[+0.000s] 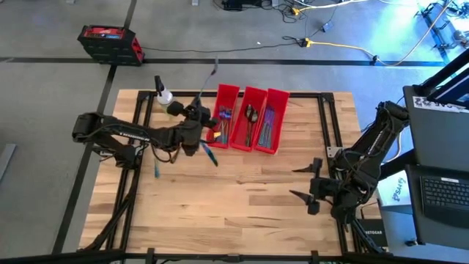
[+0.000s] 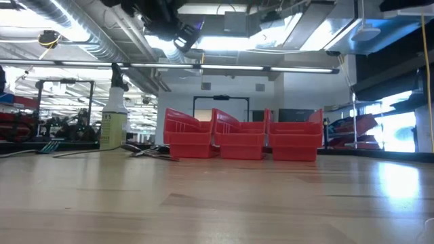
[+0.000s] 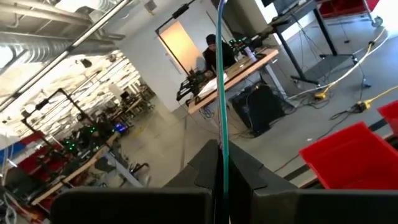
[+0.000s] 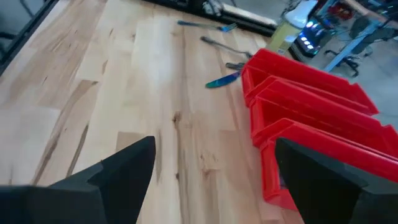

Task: Sort silverware
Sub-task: Put the blue fork into the left red silverware bin

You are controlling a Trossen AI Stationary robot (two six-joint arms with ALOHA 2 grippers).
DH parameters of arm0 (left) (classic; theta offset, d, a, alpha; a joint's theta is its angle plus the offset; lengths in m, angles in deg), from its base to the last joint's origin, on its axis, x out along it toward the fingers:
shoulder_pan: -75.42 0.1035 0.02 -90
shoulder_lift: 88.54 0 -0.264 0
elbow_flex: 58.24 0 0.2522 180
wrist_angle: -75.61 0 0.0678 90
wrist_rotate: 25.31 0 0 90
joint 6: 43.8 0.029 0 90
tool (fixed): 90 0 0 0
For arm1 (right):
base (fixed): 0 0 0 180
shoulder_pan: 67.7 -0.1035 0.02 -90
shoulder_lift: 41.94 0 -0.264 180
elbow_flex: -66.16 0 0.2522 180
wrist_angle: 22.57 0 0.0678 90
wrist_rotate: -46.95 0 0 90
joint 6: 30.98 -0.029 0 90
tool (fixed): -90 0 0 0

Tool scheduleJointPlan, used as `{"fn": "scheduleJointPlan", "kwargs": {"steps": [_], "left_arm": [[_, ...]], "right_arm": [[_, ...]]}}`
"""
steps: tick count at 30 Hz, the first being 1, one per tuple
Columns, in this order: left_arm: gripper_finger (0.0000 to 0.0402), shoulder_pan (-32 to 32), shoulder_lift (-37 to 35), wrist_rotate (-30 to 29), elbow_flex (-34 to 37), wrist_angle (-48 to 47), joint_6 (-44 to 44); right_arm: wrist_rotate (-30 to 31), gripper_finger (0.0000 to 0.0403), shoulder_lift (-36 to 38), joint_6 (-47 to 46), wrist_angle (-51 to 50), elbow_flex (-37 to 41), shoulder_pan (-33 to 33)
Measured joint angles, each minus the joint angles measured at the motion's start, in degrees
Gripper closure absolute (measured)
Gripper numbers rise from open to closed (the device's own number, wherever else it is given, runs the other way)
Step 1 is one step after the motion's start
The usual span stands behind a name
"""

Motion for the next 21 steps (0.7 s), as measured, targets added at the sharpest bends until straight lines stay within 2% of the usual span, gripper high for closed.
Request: {"fn": "scheduleJointPlan", "kwargs": {"steps": [9,14,16,21], "left_arm": [[0.0401,2.5,9.0,0.2,-7.4,-0.1,6.0],[0.0401,4.0,10.7,7.7,-9.0,-0.8,10.8],[0.0401,5.0,10.6,8.9,-9.1,-2.3,12.5],[0.0401,7.7,10.2,10.4,-9.1,-11.0,23.6]], "right_arm": [[-1.4,0.0089,0.0,1.2,-1.1,0.0,0.0],[-2.7,0.0089,0.0,1.2,-0.9,0.0,0.0],[-3.3,0.0089,0.0,1.2,-0.9,0.0,0.0],[-4.3,0.0089,0.0,1.2,-0.5,0.0,0.0]]}}
